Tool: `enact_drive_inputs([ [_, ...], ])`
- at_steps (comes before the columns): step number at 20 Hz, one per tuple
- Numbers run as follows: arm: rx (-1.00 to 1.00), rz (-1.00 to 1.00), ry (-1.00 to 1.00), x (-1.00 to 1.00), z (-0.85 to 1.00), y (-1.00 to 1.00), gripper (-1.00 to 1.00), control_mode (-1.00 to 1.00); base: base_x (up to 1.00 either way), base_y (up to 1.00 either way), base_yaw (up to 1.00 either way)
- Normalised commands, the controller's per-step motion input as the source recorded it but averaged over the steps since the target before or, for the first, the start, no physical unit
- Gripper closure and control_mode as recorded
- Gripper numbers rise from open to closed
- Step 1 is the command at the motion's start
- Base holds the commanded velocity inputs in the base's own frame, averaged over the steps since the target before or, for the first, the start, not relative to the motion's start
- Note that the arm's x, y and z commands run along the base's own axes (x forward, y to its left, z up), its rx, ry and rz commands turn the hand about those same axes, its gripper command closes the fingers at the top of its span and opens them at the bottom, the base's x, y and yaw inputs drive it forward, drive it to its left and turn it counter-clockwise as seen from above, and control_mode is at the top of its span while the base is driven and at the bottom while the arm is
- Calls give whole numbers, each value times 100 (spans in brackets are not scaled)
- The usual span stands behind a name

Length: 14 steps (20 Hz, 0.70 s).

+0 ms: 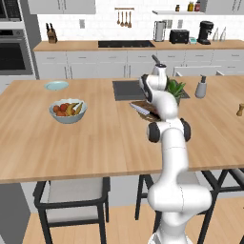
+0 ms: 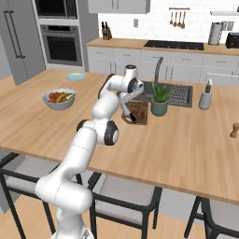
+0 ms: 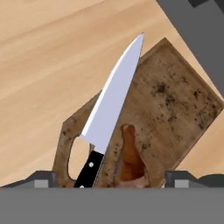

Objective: Pick up the knife from the drawer and place it on the cutting board. Then place the meat from the plate to the cutting board.

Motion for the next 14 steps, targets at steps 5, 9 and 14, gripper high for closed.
enact_drive_inputs([
  [5,3,-4,-9,-100,24,20,-100,-100,0,0,0],
  [9,11,-15,13,-100,2,41,-100,-100,0,0,0],
  [14,12,-14,23,-93,25,44,-100,-100,0,0,0],
])
